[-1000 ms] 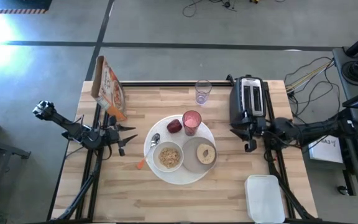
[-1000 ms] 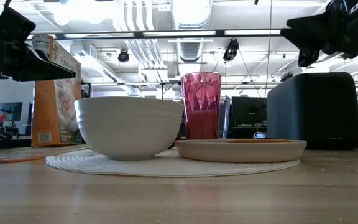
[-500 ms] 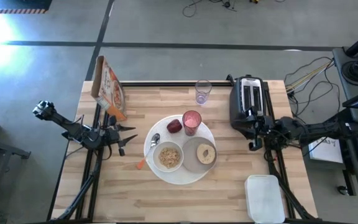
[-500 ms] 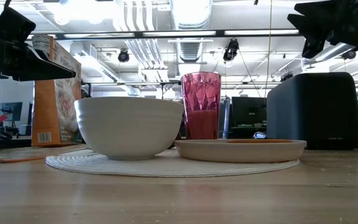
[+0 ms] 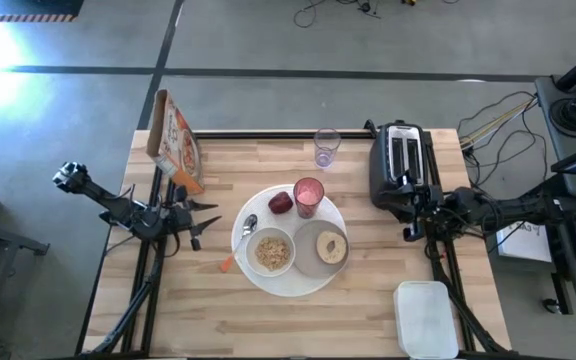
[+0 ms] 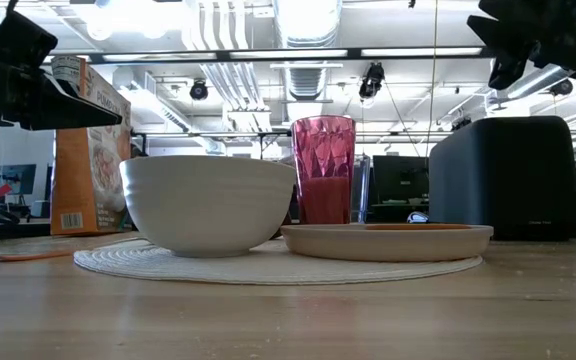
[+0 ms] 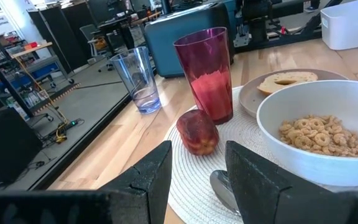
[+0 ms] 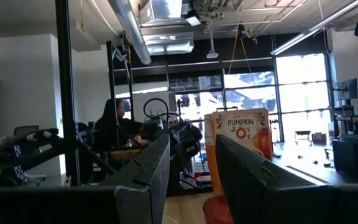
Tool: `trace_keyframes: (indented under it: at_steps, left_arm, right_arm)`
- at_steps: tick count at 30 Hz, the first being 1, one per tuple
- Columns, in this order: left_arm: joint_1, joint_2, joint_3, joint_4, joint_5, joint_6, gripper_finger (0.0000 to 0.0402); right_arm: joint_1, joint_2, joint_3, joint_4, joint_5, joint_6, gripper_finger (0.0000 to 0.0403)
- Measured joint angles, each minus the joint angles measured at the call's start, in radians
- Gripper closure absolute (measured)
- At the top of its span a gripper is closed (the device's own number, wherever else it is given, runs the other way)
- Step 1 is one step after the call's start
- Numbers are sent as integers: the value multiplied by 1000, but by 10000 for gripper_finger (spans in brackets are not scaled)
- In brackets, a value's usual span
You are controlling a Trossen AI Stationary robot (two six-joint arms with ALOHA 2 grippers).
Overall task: Arrange a breakfast setting
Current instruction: Return to Home Position
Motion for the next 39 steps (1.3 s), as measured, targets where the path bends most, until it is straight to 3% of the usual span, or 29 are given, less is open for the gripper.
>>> trace_keyframes:
  at_steps: [21, 39]
  left_arm:
    - [33, -234, -20, 41, 1, 0, 267]
    - [48, -235, -25, 54, -8, 0, 267]
  right_arm:
    - [0, -190, 0, -131, 0, 0, 284]
    - [-33, -250, 0, -153, 1, 0, 284]
